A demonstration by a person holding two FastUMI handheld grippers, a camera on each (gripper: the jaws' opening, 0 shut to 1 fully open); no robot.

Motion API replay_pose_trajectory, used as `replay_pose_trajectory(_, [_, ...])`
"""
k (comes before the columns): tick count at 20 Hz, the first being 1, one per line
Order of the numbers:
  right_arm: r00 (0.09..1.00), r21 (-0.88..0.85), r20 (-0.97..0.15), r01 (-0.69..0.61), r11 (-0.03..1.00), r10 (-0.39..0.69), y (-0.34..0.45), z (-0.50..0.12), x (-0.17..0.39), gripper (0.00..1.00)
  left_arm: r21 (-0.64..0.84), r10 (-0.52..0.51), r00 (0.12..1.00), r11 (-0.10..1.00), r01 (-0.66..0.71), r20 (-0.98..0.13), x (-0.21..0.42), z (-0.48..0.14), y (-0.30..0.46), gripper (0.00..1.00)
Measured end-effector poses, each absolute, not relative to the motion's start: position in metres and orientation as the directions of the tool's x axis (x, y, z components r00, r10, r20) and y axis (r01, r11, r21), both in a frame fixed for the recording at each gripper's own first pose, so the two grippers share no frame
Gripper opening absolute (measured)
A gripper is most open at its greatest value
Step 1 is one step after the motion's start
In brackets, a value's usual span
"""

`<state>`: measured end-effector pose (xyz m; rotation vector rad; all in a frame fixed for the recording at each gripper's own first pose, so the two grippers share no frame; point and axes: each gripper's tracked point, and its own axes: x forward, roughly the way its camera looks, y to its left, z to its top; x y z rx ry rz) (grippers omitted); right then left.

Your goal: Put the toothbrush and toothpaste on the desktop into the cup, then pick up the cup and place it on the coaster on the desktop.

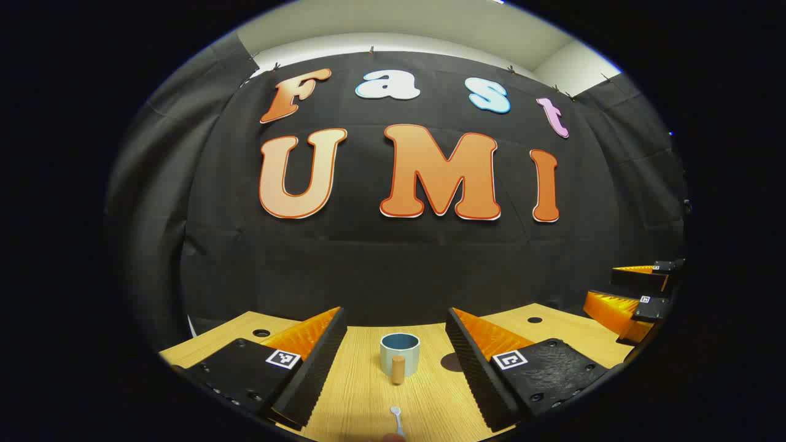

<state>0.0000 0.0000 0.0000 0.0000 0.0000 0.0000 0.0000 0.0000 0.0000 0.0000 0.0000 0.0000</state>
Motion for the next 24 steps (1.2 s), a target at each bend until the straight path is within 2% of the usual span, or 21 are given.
replay_pose_trajectory(14, [0.998,0.006,-0.047,-0.038,0.999,0.038,0.013,-0.017,-0.003,1.0,0.007,-0.013,1.0,1.0,0.013,-0.004,-0.001,-0.003,-0.009,0.98])
replay_pose_trajectory(15, [0.998,0.011,-0.056,-0.042,0.999,0.042,0.014,-0.021,-0.003,0.96,0.009,-0.018,1.0,1.0,0.018,-0.011,-0.002,-0.005,-0.01,0.98])
replay_pose_trajectory(16, [0.997,0.016,-0.068,-0.044,0.999,0.045,0.014,-0.026,-0.004,0.99,0.012,-0.02,1.0,1.0,0.02,-0.019,-0.002,-0.01,-0.012,0.97])
replay_pose_trajectory(24, [0.978,0.047,-0.198,-0.053,0.997,0.062,0.015,-0.075,-0.011,1.0,0.014,-0.037,0.989,0.999,0.04,-0.145,-0.007,-0.058,-0.014,0.98])
